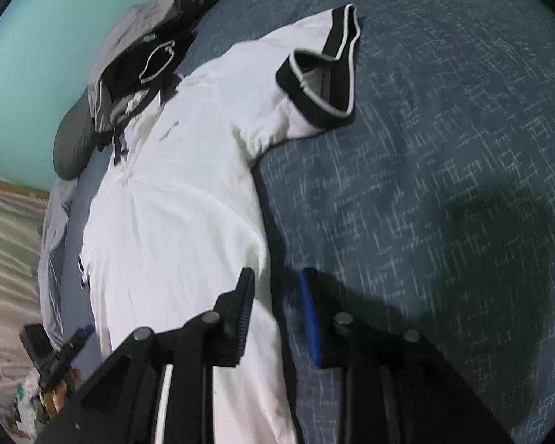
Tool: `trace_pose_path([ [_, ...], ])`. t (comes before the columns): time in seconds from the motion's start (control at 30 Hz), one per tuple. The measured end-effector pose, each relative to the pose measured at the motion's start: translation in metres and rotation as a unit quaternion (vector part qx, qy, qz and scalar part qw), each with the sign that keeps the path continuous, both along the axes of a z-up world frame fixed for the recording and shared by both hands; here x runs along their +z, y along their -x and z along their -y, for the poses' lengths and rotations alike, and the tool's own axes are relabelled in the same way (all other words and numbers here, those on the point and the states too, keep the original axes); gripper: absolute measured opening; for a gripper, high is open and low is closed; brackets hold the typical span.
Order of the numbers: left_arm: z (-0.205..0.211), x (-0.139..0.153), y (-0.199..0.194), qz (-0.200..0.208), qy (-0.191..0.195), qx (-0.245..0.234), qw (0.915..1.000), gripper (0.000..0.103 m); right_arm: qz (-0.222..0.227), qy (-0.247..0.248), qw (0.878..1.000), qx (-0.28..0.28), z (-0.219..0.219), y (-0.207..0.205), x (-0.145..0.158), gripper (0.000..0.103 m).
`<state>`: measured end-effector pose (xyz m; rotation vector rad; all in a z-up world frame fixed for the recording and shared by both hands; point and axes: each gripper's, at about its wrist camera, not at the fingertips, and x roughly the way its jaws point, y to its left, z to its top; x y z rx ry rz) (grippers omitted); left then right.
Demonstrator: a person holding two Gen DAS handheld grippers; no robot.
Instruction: Fold clothes
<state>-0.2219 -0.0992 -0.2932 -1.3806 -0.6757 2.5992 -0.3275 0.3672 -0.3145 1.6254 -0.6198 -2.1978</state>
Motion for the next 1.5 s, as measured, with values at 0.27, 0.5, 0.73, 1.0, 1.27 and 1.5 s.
trace_pose_path([
  [0.27, 0.002, 0.001, 0.000, -0.002, -0.002, 0.000, 1.0000, 0.062, -0.020, -0.027, 0.999, 0.002, 0.005, -0.006, 0.008, 0.025],
  [0.5, 0.003, 0.001, 0.000, -0.001, -0.001, 0.002, 1.0000, 0.062, -0.035, -0.111, 0.993, 0.011, 0.008, -0.010, 0.011, 0.025],
  [0.73, 0.003, 0.000, 0.000, 0.000, 0.000, 0.004, 1.0000, 0.064, -0.048, -0.152, 0.985, 0.064, 0.034, -0.014, 0.014, 0.025],
  [1.0, 0.002, 0.000, 0.000, -0.001, 0.000, 0.002, 1.0000, 0.064, -0.055, -0.154, 0.982, 0.095, 0.046, -0.018, 0.014, 0.025],
  [1.27, 0.001, -0.001, 0.001, 0.000, -0.001, 0.003, 1.0000, 0.064, -0.055, -0.144, 0.982, 0.106, 0.057, -0.015, 0.014, 0.015],
  [1.5, 0.001, -0.001, 0.000, 0.000, -0.002, 0.005, 1.0000, 0.064, -0.057, -0.123, 0.986, 0.093, 0.051, -0.011, 0.017, 0.001],
])
